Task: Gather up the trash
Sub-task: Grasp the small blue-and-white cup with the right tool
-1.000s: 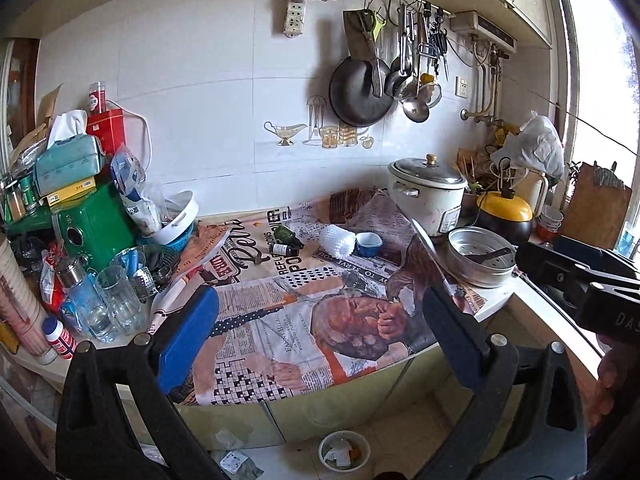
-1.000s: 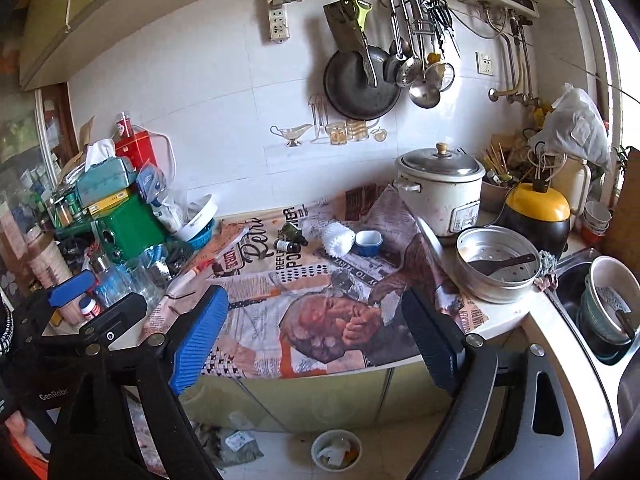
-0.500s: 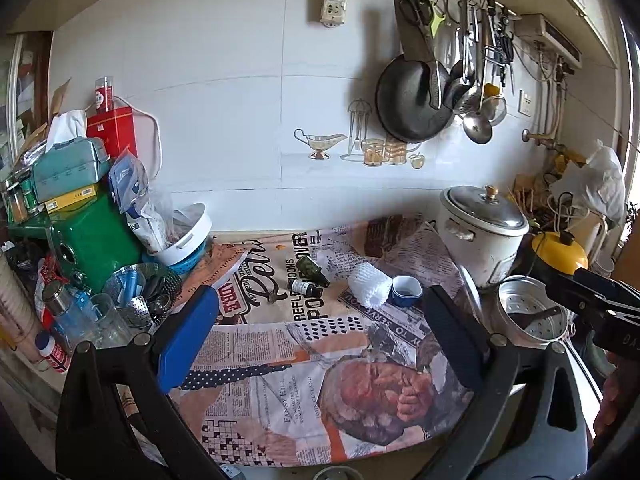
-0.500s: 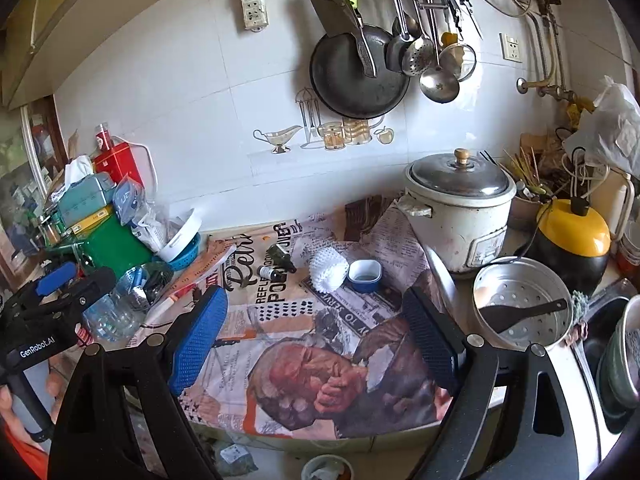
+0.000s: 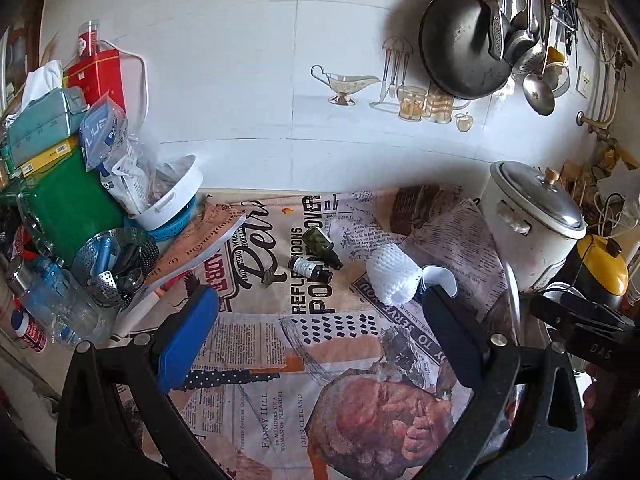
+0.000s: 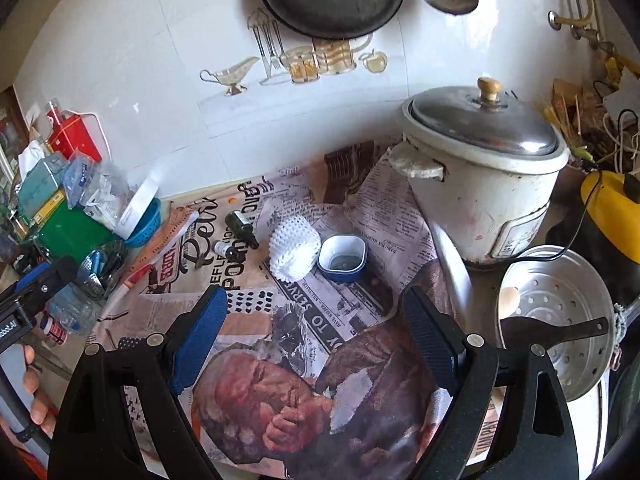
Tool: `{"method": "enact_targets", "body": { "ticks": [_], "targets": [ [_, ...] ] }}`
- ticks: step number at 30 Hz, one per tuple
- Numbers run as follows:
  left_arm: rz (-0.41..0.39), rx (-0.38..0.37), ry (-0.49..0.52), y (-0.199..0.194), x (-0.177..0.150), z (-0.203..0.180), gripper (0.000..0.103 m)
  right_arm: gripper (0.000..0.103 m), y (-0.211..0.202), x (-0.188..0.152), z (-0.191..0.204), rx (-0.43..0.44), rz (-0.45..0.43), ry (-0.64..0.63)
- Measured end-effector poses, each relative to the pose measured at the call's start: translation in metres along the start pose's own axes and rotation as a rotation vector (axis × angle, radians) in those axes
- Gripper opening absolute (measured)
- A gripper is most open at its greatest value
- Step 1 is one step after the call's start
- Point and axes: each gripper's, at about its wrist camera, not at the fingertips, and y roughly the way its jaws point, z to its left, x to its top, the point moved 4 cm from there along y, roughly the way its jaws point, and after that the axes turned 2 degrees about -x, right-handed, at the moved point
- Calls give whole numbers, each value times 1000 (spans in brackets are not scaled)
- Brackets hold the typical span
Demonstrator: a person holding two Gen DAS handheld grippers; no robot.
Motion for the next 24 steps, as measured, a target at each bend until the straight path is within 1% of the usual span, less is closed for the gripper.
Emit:
{"method": "enact_targets", "body": {
  "ticks": [5, 10, 11, 15, 17, 20, 22, 24],
  "targets": [
    [45, -26, 12, 45, 9, 17, 102, 87, 61, 5, 2, -35, 100, 52],
    [84, -26, 28, 84, 20, 36, 102, 87, 119, 12, 3, -120, 173, 79],
    [95, -29, 28, 92, 20, 39, 102, 87, 134, 12, 2, -134, 198, 86],
    [160, -30, 45, 127, 16, 47, 102, 86, 173, 12, -3, -161, 244, 116],
    [189, -37, 53, 141, 12, 47, 102, 86, 188, 11, -6, -174, 272, 123],
    [221, -52, 70, 158, 7, 42, 102, 83, 206, 8, -9, -204, 312, 100],
    [238, -69, 79, 167, 4, 37, 102, 71, 211, 5, -10, -215, 320, 83],
    [258, -91, 89, 176, 1, 29, 102, 71, 206, 5, -12, -214, 293, 83]
  ]
}}
